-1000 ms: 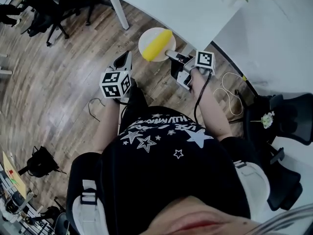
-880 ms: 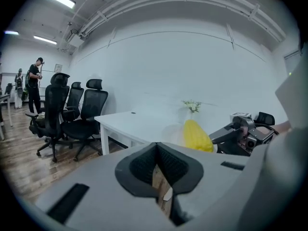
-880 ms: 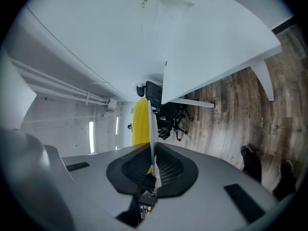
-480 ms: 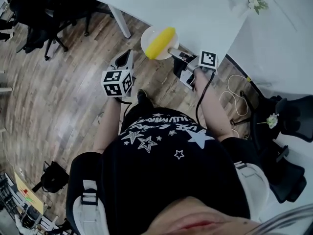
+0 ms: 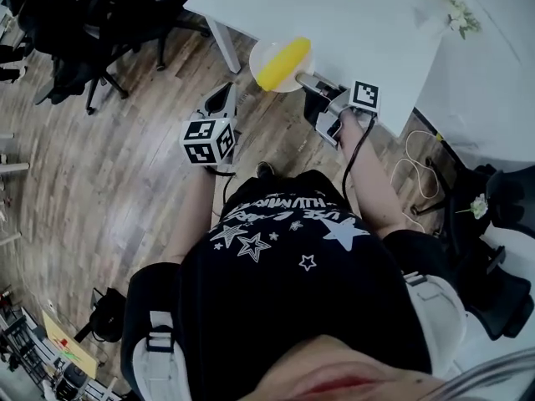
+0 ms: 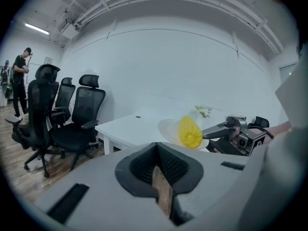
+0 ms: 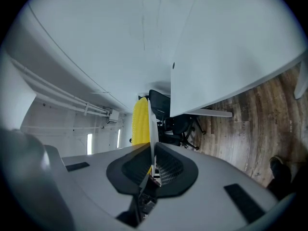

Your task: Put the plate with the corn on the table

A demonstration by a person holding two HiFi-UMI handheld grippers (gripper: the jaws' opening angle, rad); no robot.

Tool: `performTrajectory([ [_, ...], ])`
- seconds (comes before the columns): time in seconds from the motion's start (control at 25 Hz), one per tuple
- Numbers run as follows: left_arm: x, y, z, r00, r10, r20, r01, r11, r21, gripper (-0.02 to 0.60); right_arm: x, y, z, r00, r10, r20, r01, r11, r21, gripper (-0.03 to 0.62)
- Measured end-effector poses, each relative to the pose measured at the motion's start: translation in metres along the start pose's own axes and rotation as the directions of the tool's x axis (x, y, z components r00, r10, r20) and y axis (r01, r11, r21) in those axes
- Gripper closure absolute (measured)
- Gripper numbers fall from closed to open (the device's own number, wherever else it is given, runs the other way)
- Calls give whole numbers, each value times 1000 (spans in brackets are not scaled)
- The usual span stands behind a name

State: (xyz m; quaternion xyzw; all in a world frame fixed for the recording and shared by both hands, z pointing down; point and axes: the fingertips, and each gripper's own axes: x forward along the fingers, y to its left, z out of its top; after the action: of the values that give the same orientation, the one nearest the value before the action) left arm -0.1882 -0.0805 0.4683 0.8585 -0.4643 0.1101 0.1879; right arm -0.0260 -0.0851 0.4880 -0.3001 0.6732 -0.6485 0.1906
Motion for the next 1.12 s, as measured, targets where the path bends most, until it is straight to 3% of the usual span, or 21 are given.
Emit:
performTrajectory([
  [0.52, 17, 58, -1, 1000, 23, -14, -24, 998, -61, 574, 59, -14, 22, 999, -48, -12, 48, 999, 21, 571],
  [1.12, 160, 142, 83, 999, 44, 2, -44, 998, -46, 574, 184, -13, 157, 997, -4, -71, 1, 999, -42, 571],
])
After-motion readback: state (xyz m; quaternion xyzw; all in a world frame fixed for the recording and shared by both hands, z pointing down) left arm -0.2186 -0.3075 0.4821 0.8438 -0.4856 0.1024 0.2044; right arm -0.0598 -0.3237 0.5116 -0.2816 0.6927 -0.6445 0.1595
